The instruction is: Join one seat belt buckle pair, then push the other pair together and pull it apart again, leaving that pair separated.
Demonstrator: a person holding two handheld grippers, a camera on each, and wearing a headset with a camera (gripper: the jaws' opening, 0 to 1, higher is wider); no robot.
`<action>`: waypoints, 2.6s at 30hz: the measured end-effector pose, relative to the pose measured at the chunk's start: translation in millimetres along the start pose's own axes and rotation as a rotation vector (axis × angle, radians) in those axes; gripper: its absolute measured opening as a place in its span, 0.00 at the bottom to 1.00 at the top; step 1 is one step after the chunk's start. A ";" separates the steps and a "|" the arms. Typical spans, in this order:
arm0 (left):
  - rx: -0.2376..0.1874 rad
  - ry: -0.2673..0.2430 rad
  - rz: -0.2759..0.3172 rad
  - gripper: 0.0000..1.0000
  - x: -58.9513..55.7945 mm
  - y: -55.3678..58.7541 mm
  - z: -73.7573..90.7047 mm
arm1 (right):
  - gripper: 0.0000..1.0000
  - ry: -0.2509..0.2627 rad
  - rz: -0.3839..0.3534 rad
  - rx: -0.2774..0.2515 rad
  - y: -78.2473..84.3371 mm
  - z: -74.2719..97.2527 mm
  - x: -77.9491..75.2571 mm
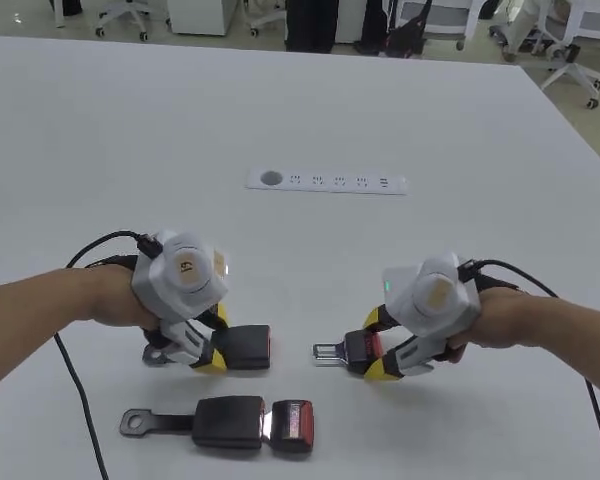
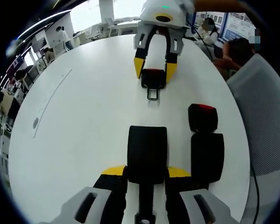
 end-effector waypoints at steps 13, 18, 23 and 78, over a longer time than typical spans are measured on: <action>0.028 0.013 -0.047 0.32 2.6 3.1 -4.7 | 0.32 -0.002 0.007 -0.002 -2.1 2.4 1.4; 0.033 0.018 -0.036 0.32 4.2 3.8 -5.9 | 0.32 0.000 0.005 -0.001 -1.6 2.9 1.2; 0.017 0.028 -0.010 0.32 4.5 4.5 -6.3 | 0.32 0.001 0.001 0.001 -1.3 2.8 1.0; 0.037 0.057 0.002 0.32 4.4 2.6 -5.4 | 0.31 0.000 0.011 -0.048 -35.5 -18.3 -1.4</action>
Point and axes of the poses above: the centre of the closed fingertips' face, and the gripper's own axes: z roughly backward along the fingers, x roughly to its left, y roughly out of its underside, the point moved 6 cm from there along z, roughly backward along the fingers, and after that the axes turned 3 degrees about y, right-handed, at the moved point
